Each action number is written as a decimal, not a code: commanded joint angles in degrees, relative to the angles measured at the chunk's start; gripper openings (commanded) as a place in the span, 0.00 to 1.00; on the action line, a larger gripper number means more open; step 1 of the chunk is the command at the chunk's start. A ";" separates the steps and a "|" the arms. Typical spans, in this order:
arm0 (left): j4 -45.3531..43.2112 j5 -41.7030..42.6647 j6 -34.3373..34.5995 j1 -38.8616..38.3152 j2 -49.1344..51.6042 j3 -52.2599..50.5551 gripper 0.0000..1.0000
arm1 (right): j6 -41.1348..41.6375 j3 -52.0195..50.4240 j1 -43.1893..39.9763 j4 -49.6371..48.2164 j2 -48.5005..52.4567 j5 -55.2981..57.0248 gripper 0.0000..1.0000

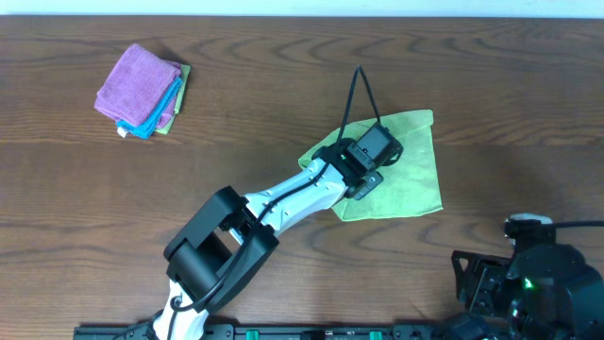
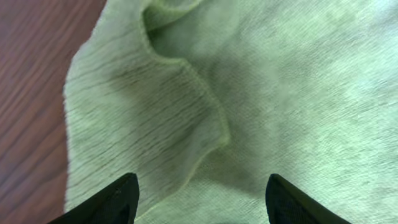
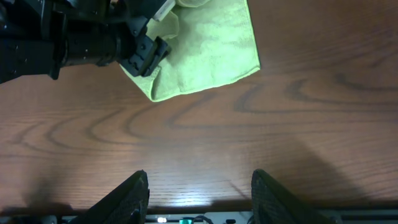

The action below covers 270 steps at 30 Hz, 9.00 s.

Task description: Fold the cloth

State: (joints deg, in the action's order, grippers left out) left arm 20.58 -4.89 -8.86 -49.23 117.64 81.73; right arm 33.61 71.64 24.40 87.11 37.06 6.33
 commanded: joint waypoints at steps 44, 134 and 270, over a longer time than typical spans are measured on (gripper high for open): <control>-6.23 -8.15 -3.37 8.61 3.72 1.99 0.05 | -1.11 0.90 0.59 0.72 -0.11 1.42 0.52; 39.89 -7.37 32.50 -0.87 -9.31 5.70 0.06 | 2.71 0.20 0.52 2.40 -0.11 5.09 0.01; 2.12 22.32 40.81 21.09 -28.02 -39.85 0.06 | 5.18 -25.31 -20.33 -39.47 58.05 -29.20 0.40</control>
State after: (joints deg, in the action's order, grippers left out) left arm 22.22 17.63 31.73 -28.27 88.95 41.85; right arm 38.33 46.50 5.02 47.99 94.85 -22.98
